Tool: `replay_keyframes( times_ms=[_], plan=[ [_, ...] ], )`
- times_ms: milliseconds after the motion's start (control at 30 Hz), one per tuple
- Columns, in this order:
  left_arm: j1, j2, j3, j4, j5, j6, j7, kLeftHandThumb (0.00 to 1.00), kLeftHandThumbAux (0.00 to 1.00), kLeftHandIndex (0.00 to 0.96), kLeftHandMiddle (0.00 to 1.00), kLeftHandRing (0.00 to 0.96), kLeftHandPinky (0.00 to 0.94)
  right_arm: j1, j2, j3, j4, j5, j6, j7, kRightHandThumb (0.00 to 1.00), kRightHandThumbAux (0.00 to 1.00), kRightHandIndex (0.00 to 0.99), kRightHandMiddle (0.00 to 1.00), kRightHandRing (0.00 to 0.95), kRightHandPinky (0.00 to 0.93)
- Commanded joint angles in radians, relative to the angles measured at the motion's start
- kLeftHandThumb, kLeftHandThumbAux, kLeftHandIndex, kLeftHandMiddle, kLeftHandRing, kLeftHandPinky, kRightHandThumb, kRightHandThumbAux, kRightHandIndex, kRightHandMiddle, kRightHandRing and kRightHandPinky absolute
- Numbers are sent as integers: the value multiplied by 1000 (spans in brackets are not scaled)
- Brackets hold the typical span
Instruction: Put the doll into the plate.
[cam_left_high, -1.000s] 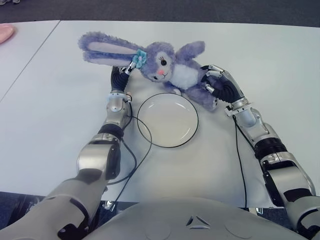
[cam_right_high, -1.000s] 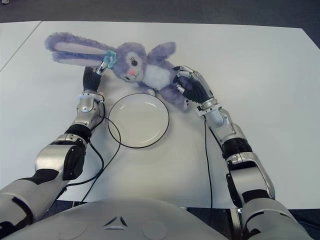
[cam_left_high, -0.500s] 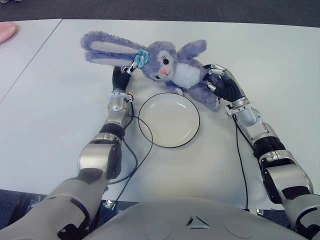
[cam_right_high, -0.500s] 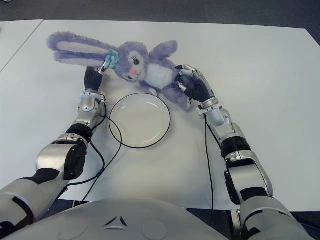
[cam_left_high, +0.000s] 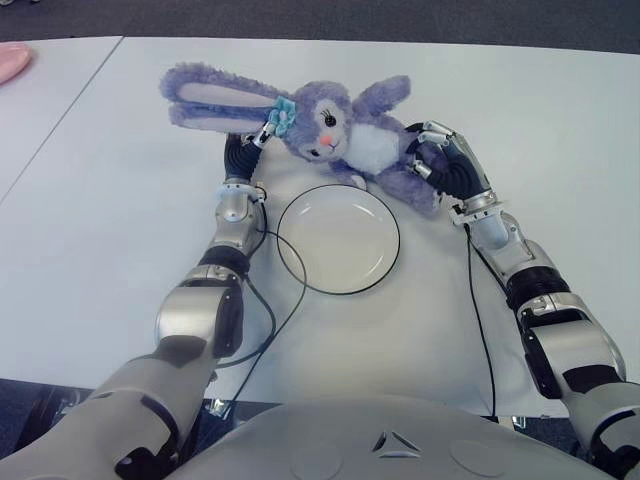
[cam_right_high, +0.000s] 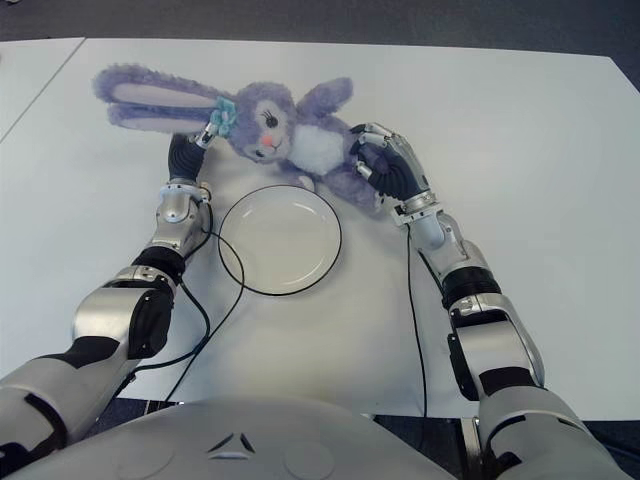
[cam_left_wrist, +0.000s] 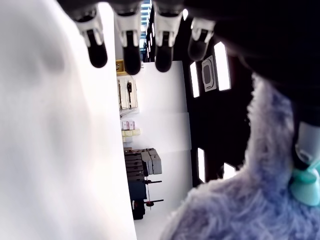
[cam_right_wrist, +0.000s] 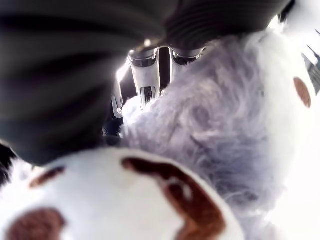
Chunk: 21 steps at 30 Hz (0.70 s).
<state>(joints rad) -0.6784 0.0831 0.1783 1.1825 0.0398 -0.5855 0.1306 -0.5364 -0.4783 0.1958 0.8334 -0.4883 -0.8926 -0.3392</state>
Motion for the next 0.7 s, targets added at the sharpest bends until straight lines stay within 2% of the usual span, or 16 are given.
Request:
replay_keyframes(
  times_ms=[33, 200, 367, 467, 567, 667, 700],
  plan=[
    [259, -50, 0, 162, 9, 126, 0, 0, 498, 74, 118, 118, 117, -22, 6, 36, 48, -103, -3, -96, 509, 540, 236, 278, 287, 275],
    [258, -50, 0, 162, 8, 127, -1, 0, 502, 77, 118, 115, 113, -27, 6, 48, 59, -129, 11, -122, 483, 503, 182, 249, 269, 265],
    [259, -51, 1, 161, 8, 125, 0, 0, 506, 78, 122, 119, 120, -31, 5, 57, 68, -138, 14, -137, 486, 488, 151, 232, 270, 301],
    [258, -52, 4, 161, 4, 126, 2, 0, 504, 75, 122, 120, 122, -35, 8, 58, 78, -131, 4, -137, 509, 485, 138, 228, 288, 370],
    [258, -52, 6, 161, 2, 128, 1, 0, 503, 75, 122, 121, 122, -35, 14, 53, 87, -107, -9, -120, 563, 492, 133, 247, 348, 444],
    [258, -52, 7, 162, 2, 128, -1, 0, 499, 72, 118, 119, 120, -36, 21, 46, 94, -79, -15, -95, 621, 506, 152, 299, 427, 516],
    [258, -52, 7, 162, 2, 128, -2, 0, 496, 70, 116, 118, 120, -36, 23, 43, 96, -68, -15, -84, 638, 518, 185, 350, 466, 554]
  ],
)
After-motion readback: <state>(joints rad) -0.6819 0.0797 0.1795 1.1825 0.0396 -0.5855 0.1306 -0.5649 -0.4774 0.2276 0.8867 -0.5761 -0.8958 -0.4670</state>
